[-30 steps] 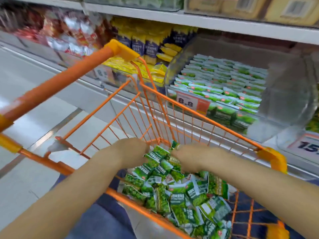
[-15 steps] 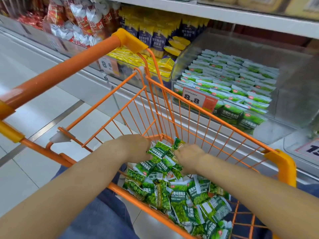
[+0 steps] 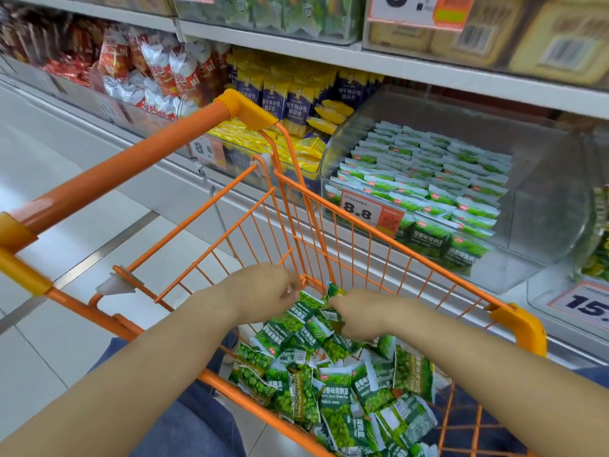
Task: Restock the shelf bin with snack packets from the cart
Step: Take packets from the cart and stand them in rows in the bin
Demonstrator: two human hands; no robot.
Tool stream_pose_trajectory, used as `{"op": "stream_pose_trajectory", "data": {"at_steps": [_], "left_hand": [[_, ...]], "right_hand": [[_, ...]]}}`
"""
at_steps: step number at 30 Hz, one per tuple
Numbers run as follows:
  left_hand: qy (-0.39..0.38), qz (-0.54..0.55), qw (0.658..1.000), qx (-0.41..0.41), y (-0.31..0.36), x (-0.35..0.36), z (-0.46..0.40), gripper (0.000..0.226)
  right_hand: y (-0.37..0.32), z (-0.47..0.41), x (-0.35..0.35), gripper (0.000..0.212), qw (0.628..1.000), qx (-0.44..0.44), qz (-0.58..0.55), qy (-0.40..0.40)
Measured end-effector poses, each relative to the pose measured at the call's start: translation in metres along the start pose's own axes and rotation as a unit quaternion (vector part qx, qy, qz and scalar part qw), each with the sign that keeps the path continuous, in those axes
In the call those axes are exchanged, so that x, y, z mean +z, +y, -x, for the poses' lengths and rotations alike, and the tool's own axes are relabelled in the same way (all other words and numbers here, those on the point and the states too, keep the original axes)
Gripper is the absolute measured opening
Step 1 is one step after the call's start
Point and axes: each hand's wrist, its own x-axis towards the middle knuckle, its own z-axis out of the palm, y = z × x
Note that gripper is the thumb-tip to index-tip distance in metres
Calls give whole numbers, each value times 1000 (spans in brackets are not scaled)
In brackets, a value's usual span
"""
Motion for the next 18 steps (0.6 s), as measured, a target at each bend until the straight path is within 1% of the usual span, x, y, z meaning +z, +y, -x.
{"op": "stream_pose_trajectory", "data": {"at_steps": [1, 2, 3, 4, 5, 6, 8, 9, 10, 11, 13, 14, 15, 16, 18], "left_hand": [[44, 13, 999, 23, 3, -2, 1, 37], [78, 29, 995, 46, 5, -3, 2, 47], [105, 42, 991, 68, 6, -3, 4, 59], [129, 47, 986, 91, 8, -3, 6, 69], [160, 47, 979, 116, 11, -3, 8, 75], [197, 43, 970, 139, 15, -4, 9, 74], [272, 22, 947, 170, 23, -8, 10, 61], [299, 17, 938, 176, 27, -13, 8, 54], [321, 25, 928, 186, 32, -19, 5, 49], [335, 51, 919, 200, 39, -24, 2, 45], [346, 149, 900, 218, 57, -39, -4, 36], [341, 203, 893, 214, 66, -45, -7, 31], [332, 251, 886, 202, 76, -50, -10, 25], [322, 289, 882, 188, 84, -52, -15, 19], [311, 347, 868, 172, 100, -52, -23, 19]], "right_hand": [[2, 10, -10, 53, 995, -14, -98, 21], [4, 21, -19, 57, 977, -28, -203, 52], [5, 32, -25, 59, 947, -41, -307, 86], [6, 43, -30, 57, 908, -51, -401, 112], [8, 53, -34, 51, 864, -56, -484, 128], [9, 63, -37, 43, 813, -62, -562, 135], [14, 77, -41, 30, 704, -62, -692, 147], [16, 83, -43, 27, 667, -60, -728, 149], [19, 89, -46, 24, 650, -59, -743, 147], [21, 96, -48, 24, 645, -63, -749, 142], [27, 107, -50, 25, 638, -69, -754, 140], [29, 112, -51, 26, 637, -60, -752, 158], [32, 115, -50, 25, 641, -44, -739, 203], [36, 119, -49, 24, 645, -26, -714, 271], [49, 127, -42, 23, 645, -5, -635, 424]]}}
